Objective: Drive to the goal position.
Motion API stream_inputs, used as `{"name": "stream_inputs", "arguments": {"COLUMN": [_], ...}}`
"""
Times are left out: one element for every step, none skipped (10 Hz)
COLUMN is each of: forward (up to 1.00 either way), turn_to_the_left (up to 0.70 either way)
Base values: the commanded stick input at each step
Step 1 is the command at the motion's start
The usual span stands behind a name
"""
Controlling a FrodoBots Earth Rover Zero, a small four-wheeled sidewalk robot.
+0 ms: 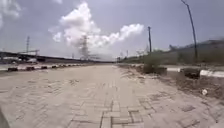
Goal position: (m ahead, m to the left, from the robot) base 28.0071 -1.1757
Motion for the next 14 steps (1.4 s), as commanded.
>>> {"name": "stream_inputs", "arguments": {"forward": [0.85,0.85,0.85,0.85,0.85,0.85,1.0,1.0,1.0,1.0,1.0,1.0,1.0,1.0], "turn_to_the_left": [0.0,0.0,0.0,0.0,0.0,0.0,0.0,0.0,0.0,0.0,0.0,0.0,0.0,0.0]}}
